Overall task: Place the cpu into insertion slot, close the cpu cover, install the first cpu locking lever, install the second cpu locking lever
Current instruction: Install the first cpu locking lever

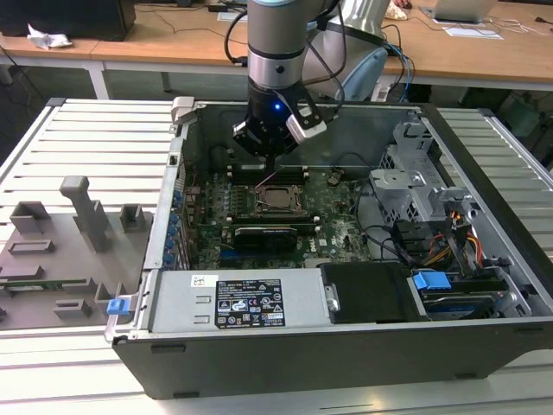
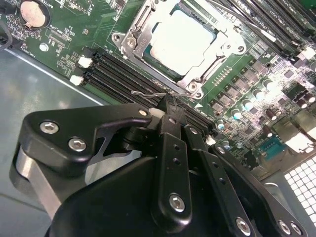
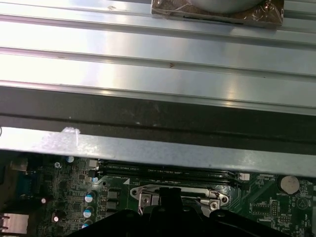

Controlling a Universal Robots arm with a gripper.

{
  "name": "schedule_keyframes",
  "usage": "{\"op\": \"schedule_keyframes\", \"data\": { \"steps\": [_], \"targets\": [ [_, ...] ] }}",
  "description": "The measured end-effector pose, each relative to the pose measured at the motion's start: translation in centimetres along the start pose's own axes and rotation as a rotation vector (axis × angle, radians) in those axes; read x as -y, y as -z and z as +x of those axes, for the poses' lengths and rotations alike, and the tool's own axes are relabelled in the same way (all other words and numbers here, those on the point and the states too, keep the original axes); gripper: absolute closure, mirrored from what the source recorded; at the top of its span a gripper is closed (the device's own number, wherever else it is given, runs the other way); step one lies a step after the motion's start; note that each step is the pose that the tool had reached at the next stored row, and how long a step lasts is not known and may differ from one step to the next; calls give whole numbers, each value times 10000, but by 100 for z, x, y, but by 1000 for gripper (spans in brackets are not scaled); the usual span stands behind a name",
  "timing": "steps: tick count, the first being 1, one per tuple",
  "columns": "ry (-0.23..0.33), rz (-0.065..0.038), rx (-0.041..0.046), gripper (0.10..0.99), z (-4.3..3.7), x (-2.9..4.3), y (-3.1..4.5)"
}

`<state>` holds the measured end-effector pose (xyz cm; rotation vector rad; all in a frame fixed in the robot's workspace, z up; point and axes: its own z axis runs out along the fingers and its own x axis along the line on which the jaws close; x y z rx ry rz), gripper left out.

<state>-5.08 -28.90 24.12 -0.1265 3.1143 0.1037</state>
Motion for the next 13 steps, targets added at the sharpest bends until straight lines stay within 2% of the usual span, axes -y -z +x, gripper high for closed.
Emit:
{"op": "schedule_keyframes", "data": {
  "steps": [13],
  "targets": [
    [0,0,-1,980,-4,-2,-24]
  ]
}}
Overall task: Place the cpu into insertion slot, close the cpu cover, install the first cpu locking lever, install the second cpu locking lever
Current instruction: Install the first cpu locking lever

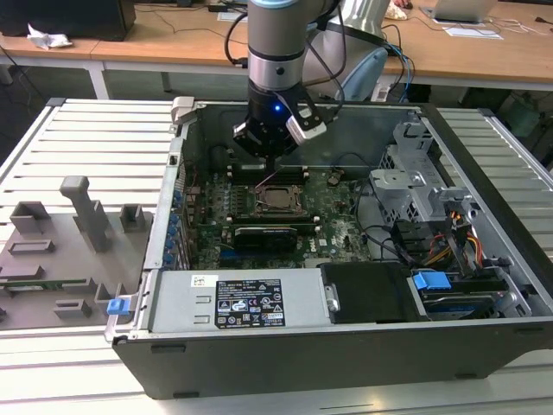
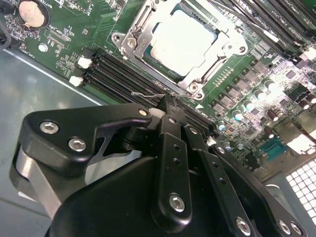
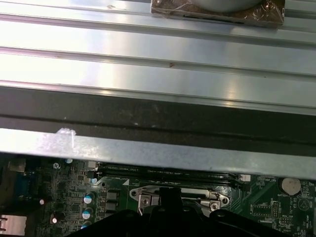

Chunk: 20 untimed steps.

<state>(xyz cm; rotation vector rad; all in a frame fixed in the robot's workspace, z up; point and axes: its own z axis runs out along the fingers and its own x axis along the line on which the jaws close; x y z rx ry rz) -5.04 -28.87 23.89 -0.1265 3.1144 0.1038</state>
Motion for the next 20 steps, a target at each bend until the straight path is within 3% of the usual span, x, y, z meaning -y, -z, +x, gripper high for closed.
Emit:
{"op": "schedule_keyframes", "data": {
  "steps": [8,20],
  "targets": [
    [41,-1,-2,980,-15,-10,-16],
    [41,-2,-2,980,-130,-28,-52]
  ]
}}
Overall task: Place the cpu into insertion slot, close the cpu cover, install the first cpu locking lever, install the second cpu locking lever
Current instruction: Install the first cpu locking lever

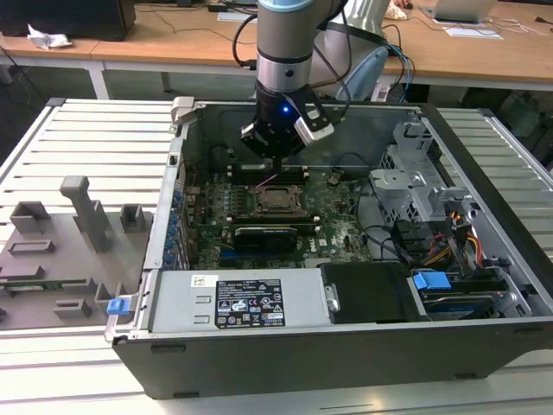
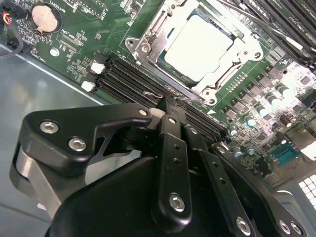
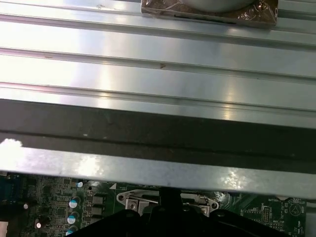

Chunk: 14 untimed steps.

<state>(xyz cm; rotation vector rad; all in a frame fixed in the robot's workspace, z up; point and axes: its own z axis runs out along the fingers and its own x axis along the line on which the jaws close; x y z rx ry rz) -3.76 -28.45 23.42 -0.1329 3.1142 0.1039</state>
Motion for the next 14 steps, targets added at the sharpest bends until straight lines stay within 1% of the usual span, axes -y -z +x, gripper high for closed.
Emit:
{"op": "schedule_keyframes", "data": {
  "steps": [14],
  "targets": [
    [0,-2,1,980,-38,5,-38]
  ]
}}
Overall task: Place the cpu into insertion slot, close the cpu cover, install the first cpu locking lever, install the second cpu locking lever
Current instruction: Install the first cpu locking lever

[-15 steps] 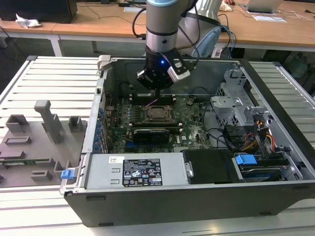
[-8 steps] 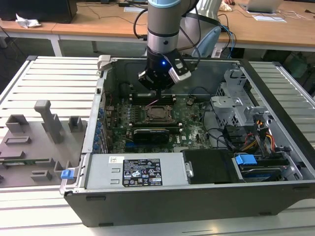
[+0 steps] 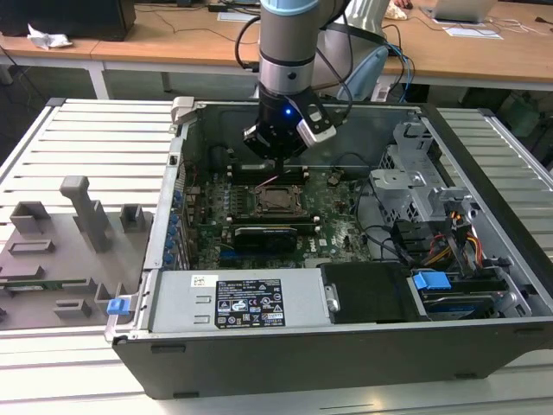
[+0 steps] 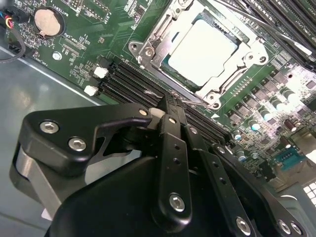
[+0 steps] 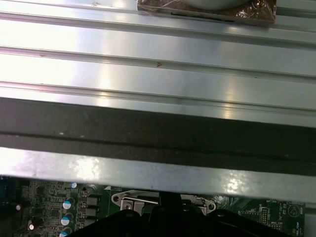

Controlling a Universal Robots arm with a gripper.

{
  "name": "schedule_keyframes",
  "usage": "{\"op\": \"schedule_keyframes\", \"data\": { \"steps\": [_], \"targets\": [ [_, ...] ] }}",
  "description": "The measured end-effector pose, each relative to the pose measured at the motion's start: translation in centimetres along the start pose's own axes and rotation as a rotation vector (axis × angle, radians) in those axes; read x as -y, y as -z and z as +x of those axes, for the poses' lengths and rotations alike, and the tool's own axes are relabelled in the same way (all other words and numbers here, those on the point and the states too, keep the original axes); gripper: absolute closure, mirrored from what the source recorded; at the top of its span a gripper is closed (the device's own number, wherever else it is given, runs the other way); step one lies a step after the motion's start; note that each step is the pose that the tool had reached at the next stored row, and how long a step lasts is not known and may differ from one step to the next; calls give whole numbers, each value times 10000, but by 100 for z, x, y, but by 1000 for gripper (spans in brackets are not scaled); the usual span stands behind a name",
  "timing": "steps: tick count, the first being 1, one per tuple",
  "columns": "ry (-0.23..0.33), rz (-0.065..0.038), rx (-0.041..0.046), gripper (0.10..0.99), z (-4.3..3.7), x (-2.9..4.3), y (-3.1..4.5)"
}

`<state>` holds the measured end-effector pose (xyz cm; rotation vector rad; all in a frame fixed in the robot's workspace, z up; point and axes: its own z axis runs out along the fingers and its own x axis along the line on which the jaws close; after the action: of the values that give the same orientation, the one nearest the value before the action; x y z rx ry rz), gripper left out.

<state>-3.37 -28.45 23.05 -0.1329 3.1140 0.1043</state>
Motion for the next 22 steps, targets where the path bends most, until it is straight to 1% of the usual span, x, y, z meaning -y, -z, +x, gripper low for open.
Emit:
{"op": "schedule_keyframes", "data": {
  "steps": [12,22],
  "targets": [
    [0,1,-1,980,-40,7,-46],
    [-1,2,-1,980,-97,13,-92]
  ]
}}
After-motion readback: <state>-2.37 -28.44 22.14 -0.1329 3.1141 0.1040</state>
